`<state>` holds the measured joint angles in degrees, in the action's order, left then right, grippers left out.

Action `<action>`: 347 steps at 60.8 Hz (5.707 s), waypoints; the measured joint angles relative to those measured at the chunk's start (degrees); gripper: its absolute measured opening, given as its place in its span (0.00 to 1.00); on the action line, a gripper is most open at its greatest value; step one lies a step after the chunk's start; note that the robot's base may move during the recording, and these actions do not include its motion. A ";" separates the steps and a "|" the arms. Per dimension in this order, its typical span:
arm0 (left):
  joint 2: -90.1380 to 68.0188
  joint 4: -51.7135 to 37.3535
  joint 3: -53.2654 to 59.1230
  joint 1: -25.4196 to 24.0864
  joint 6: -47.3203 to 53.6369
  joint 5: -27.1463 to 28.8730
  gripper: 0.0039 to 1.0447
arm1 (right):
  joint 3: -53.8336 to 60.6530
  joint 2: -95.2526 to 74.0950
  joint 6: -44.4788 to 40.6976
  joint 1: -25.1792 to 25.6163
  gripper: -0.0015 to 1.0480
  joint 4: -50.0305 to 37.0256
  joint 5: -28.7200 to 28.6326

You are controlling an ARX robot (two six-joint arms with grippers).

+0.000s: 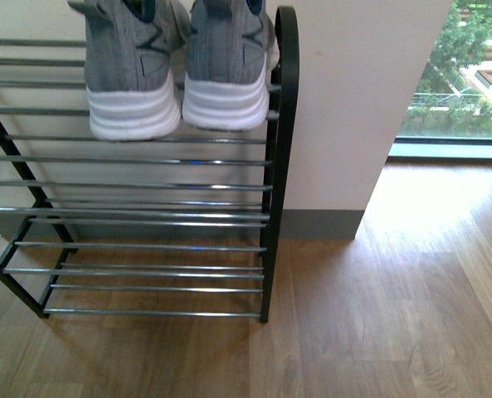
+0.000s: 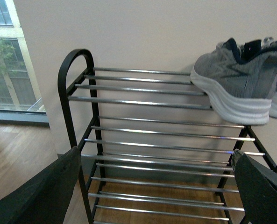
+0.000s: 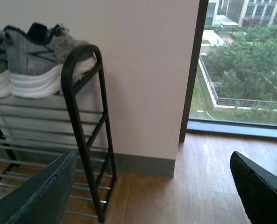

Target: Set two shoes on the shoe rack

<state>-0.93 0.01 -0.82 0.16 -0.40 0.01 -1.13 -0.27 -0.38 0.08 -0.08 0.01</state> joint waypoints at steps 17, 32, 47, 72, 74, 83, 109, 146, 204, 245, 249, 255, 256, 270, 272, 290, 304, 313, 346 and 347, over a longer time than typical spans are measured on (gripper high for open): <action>0.02 0.02 0.00 0.00 0.00 -0.02 0.91 | 0.00 0.00 0.09 0.00 0.91 0.00 0.02; 0.02 0.02 0.00 0.00 0.00 0.00 0.91 | 0.00 0.00 0.13 0.00 0.91 0.00 0.02; 0.02 0.02 0.00 0.00 0.00 0.00 0.91 | 0.00 0.00 0.15 0.00 0.91 0.00 0.00; 0.02 0.00 0.00 0.00 0.00 -0.04 0.91 | 0.00 0.00 0.17 0.00 0.91 0.00 0.17; 0.02 0.02 0.00 0.00 0.00 -0.04 0.91 | 0.00 0.00 0.17 0.00 0.91 0.00 0.22; 0.02 0.02 0.00 0.00 0.00 -0.02 0.91 | 0.00 0.00 0.17 0.00 0.91 0.00 0.17; 0.02 0.02 0.00 0.00 0.00 0.13 0.91 | 0.00 0.02 0.17 0.00 0.91 0.07 -0.17; 0.02 0.00 0.00 0.00 0.00 0.09 0.91 | 0.00 0.00 0.17 0.00 0.91 0.07 -0.02; 0.02 0.02 0.00 0.00 0.00 -0.02 0.91 | 0.00 0.02 0.17 0.00 0.91 0.09 0.02; 0.02 0.02 0.00 0.00 0.00 -0.02 0.91 | 0.00 0.11 0.20 0.02 0.91 0.11 0.00; 0.02 0.02 0.00 -0.02 0.00 -0.02 0.91 | 0.00 0.11 0.17 0.00 0.91 0.11 0.02; 0.02 0.02 0.00 -0.02 0.02 -0.07 0.91 | 0.00 0.11 0.20 0.00 0.91 0.11 0.04; 0.02 0.02 0.00 -0.02 0.02 -0.07 0.91 | 0.00 0.11 0.20 0.00 0.91 0.11 0.07; 0.02 0.00 0.00 -0.11 0.00 -0.02 0.91 | 0.00 0.02 0.20 -0.07 0.91 0.11 0.00; 0.02 0.02 0.00 -0.11 0.00 -0.02 0.91 | 0.00 0.04 0.20 -0.07 0.91 0.11 0.00; 0.02 0.02 0.00 -0.11 0.02 -0.02 0.91 | 0.00 -0.02 0.20 -0.07 0.91 0.13 0.04; 0.02 0.02 0.00 -0.11 0.00 0.22 0.91 | 0.00 0.02 0.20 -0.04 0.91 0.15 -0.24; 0.02 0.00 0.00 -0.11 0.00 0.09 0.91 | 0.00 0.02 0.22 -0.02 0.91 0.15 -0.17; 0.02 0.00 0.00 -0.09 0.00 -0.02 0.91 | 0.00 0.00 0.22 -0.04 0.91 0.15 0.07; 0.02 0.00 0.00 -0.09 0.02 -0.02 0.91 | 0.00 0.02 0.22 -0.04 0.91 0.15 0.09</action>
<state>-0.91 0.01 -0.82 0.08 -0.38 -0.01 -1.13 -0.25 -0.16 0.03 0.08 0.10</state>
